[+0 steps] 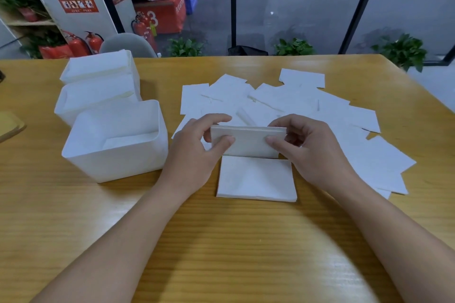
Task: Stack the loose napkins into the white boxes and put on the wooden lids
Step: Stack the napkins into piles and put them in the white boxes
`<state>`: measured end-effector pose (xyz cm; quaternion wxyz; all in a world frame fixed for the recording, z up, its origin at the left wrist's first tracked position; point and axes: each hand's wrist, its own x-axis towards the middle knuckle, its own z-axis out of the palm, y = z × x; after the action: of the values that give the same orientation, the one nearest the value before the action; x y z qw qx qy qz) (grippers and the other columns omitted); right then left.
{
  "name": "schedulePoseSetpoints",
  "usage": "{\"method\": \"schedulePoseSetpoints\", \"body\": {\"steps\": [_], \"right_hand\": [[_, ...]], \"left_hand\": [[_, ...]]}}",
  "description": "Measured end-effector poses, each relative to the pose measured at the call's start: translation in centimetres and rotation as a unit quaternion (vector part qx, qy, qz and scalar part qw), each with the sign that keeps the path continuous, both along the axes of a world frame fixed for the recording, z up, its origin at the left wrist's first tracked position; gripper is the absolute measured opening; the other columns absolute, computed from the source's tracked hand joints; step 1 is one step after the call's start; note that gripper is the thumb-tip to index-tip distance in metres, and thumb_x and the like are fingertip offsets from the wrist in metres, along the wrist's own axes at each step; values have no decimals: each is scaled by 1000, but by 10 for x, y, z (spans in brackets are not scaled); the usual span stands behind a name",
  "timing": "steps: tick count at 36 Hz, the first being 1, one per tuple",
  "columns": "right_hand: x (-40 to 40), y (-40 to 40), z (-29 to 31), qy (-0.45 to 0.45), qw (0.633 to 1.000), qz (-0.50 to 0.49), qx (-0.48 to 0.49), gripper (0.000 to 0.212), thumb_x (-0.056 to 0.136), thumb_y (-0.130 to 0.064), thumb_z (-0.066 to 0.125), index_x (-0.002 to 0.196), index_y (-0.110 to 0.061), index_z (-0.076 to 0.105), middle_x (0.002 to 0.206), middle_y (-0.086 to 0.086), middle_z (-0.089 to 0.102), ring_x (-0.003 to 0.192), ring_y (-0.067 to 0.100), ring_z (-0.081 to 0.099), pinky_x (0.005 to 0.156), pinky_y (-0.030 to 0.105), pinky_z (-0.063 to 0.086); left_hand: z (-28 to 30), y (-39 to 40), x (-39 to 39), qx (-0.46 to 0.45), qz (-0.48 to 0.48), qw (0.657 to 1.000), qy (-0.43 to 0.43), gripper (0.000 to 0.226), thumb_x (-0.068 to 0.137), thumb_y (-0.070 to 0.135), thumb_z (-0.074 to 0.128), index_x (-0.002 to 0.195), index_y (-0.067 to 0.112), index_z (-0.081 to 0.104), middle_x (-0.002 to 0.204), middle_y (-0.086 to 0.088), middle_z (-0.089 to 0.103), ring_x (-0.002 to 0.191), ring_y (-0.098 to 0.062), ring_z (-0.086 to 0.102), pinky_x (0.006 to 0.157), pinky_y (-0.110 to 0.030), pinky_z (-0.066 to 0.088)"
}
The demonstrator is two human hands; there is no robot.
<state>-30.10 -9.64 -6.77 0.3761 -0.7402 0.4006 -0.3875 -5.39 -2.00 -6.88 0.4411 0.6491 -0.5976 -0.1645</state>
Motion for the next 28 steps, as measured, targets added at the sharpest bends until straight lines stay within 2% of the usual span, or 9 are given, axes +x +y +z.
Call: {"method": "schedulePoseSetpoints", "body": {"steps": [2,6,9,14,17,19,22,24,28], "right_hand": [[0,-2,-3,8,1000,-10,11,16,93,-23,85,106,-30,79,72,-19,61,68,9,53,64,20,46],[0,-2,-4,39,999,-29,-1,22,93,-32,85,112,-39,78,70,-18,59,67,5,54,66,18,46],[-1,3,-1,75,997,-25,-25,17,95,-37,82,112,-41,78,68,-15,60,64,7,55,61,17,43],[0,5,2,100,993,-18,-56,10,101,-29,76,106,-37,80,68,-16,61,66,12,56,60,15,39],[0,6,2,78,995,-16,-60,11,103,-23,73,102,-31,81,68,-16,63,63,15,55,59,23,40],[-2,6,6,53,996,-14,-65,12,103,-21,74,102,-28,83,78,-18,70,67,18,59,62,26,46],[-6,5,15,56,995,13,-76,14,101,-17,75,101,-28,84,94,-14,74,75,18,60,67,20,44],[-11,5,20,65,995,26,-72,11,100,-19,76,100,-27,83,90,-12,73,72,17,58,66,20,43],[-16,7,29,44,997,62,-17,13,105,-23,70,103,-27,82,74,3,65,63,13,56,60,24,45]], "left_hand": [[0,1,0,34,-8,999,-9,37,96,47,79,131,54,68,93,5,57,78,-4,53,70,-14,38],[0,2,0,46,-19,999,-19,40,98,47,77,136,51,66,91,1,57,88,-12,56,73,-9,40],[1,2,2,34,-18,999,-24,35,100,45,76,134,48,69,98,10,64,92,-12,58,75,-7,40],[-2,0,4,14,-45,999,-20,12,105,32,72,114,36,77,100,17,71,95,-10,61,73,-13,42],[-2,-1,4,2,-50,999,-16,10,106,29,69,106,33,78,101,17,74,99,-11,64,71,-18,45],[-1,-1,4,-18,-40,999,-5,11,106,28,70,108,32,80,103,19,74,100,-12,65,71,-19,46],[1,0,5,-47,-37,998,22,15,106,25,72,111,33,83,107,17,74,100,-17,64,73,-26,48],[4,1,5,-54,-48,997,38,15,106,26,71,111,33,83,106,15,74,96,-18,63,74,-32,49],[8,3,7,-30,-93,993,67,15,109,30,66,106,30,81,82,8,68,74,-21,55,68,-40,45]]}}
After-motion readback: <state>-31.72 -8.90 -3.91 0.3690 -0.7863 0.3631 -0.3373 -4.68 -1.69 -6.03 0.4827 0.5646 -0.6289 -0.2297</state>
